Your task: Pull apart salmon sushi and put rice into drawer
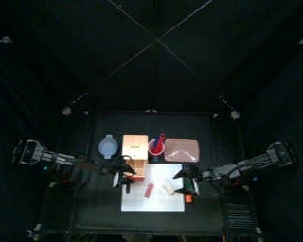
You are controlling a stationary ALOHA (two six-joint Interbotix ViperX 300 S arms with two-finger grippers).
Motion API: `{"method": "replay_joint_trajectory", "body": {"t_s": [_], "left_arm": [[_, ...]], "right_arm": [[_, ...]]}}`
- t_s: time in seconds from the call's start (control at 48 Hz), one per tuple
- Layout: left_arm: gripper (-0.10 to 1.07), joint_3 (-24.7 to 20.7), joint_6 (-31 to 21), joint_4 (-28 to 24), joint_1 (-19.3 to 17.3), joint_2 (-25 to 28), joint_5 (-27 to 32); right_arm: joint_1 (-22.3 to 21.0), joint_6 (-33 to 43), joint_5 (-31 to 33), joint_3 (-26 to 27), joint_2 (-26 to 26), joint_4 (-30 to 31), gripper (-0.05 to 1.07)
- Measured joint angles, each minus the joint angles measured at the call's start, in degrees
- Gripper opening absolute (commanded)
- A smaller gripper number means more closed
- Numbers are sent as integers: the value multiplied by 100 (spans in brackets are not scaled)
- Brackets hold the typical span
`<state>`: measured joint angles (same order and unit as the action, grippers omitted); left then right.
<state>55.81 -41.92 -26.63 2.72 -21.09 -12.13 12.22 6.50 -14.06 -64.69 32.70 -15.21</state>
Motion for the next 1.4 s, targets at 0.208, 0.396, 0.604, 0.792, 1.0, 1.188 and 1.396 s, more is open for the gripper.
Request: {"method": "replay_joint_trajectory", "body": {"t_s": [0.208, 0.396, 0.604, 0.792, 1.0, 1.188, 1.396], "left_arm": [[86, 0, 9, 0, -18, 0, 0], [86, -26, 9, 0, -26, 0, 0], [86, -202, 0, 88, -26, 62, -9], [86, -255, 9, 97, -70, 185, -229], [86, -88, 18, 97, -246, 123, -738], [86, 18, 53, 88, -308, 44, -791], [86, 26, 79, 79, -308, 35, -791]], "right_arm": [[0, 18, 88, 70, -62, -352, 104], [0, 9, 255, 158, -97, -387, 104], [-9, 9, 387, 176, -97, -404, 104], [-18, 53, 624, 264, -123, -703, 104], [-176, 79, 1397, 571, -413, -1688, 104], [-554, 97, 2373, 861, -800, -1951, 104], [-835, 105, 3190, 1274, -1433, -1969, 103]]}}
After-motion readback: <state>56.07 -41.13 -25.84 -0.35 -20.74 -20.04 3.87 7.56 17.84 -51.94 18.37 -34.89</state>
